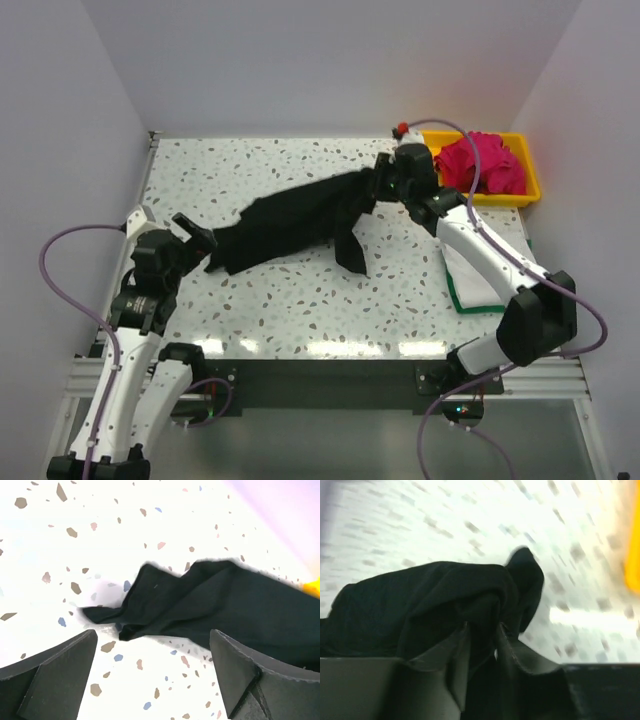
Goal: Fold and stack the t-shirts
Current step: Move the tshirt to the center of the board, then flatten the tshirt out
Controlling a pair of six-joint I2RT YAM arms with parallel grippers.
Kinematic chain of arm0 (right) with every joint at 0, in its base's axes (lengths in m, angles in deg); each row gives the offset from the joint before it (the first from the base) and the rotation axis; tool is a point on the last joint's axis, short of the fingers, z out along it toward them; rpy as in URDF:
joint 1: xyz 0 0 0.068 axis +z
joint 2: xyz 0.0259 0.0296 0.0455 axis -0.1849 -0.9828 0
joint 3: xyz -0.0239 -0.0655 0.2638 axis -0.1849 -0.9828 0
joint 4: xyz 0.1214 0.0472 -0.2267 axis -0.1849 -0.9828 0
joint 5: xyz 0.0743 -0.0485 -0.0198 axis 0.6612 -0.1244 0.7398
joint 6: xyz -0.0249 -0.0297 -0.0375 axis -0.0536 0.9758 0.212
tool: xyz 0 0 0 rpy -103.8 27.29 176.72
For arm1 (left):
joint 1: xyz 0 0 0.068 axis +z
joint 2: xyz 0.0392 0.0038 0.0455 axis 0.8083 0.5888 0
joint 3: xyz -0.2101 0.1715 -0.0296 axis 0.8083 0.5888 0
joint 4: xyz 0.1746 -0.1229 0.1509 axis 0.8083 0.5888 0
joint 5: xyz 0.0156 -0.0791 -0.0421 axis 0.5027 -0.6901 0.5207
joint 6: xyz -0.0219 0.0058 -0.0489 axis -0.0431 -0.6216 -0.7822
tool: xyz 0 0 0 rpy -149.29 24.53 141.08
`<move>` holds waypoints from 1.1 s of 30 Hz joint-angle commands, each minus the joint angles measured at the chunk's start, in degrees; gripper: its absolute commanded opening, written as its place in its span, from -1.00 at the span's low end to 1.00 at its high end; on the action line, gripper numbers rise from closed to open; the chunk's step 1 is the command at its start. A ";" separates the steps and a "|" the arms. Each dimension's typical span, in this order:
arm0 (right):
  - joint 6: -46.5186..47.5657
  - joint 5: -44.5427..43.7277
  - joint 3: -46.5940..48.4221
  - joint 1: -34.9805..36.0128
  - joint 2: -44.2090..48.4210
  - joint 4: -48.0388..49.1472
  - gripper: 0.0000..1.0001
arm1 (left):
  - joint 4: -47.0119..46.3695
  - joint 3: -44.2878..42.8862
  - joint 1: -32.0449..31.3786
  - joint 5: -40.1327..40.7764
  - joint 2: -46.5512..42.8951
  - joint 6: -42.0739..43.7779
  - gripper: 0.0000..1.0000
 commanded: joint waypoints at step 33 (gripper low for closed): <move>8.98 9.19 -33.47 6.20 3.86 5.40 0.97 | -25.71 7.07 0.37 -8.92 36.70 1.64 0.85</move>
